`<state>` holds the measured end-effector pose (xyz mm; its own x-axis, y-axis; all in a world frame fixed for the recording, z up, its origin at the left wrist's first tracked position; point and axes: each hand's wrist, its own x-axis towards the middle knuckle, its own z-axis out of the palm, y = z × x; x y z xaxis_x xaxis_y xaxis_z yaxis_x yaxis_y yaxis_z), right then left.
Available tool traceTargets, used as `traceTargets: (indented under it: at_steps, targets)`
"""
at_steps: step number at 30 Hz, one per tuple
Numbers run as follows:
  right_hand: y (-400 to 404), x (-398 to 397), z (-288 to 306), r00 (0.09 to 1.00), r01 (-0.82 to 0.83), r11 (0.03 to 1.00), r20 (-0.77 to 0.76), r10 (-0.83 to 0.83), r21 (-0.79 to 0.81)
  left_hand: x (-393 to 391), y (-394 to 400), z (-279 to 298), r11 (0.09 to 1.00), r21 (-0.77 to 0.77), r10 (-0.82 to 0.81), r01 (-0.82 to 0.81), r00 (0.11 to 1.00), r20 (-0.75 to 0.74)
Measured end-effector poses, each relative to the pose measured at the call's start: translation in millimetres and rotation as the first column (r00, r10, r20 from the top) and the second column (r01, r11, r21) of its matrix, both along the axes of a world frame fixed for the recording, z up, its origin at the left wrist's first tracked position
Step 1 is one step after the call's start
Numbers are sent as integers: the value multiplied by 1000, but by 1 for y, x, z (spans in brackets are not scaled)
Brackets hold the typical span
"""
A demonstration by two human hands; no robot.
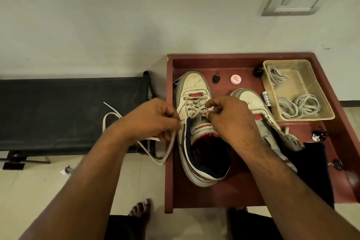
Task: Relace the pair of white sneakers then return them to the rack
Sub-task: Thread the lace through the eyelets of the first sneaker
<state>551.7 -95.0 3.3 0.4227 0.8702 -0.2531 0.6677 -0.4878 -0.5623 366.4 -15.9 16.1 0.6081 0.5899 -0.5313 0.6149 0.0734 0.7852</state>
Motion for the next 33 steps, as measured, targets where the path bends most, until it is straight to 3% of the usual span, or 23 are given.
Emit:
traceTargets:
  at_steps: [3, 7, 12, 16, 20, 22, 26, 29, 33]
  targets:
    - [0, -1, 0, 999, -13, 1000, -33, 12, -6, -15, 9, 6, 998, -16, 68, -69, 997, -30]
    - [1, -2, 0, 1000, -16, 1000, -7, 16, -16, -6, 0, 0, 993, -116, -35, 28, 998, -60]
    - [2, -1, -1, 999, -35, 999, 26, 35, -11, 8, -5, -4, 1000, 27, 15, -14, 1000, -10]
    - [1, -1, -1, 999, -41, 999, -14, 41, 13, 7, -5, -3, 1000, 10, 0, 0, 999, -49]
    - [1, -1, -1, 999, -39, 999, -33, 39, 16, 8, -6, -2, 994, 63, 91, -84, 990, -111]
    - [1, -2, -1, 999, -32, 999, -37, 33, 33, 9, -8, 1, 997, 12, 79, -79, 993, -88]
    - [2, -1, -2, 998, -56, 997, -33, 58, 56, 13, -11, 1, 981, -114, 169, -156, 979, 111]
    - [1, -1, -2, 992, -26, 994, -118, 39, 110, 17, -11, 5, 950, -165, 310, -267, 878, 365]
    - [5, 7, 2, 959, 30, 960, -278, 51, 279, 18, -11, 21, 939, -82, 313, -335, 728, 610]
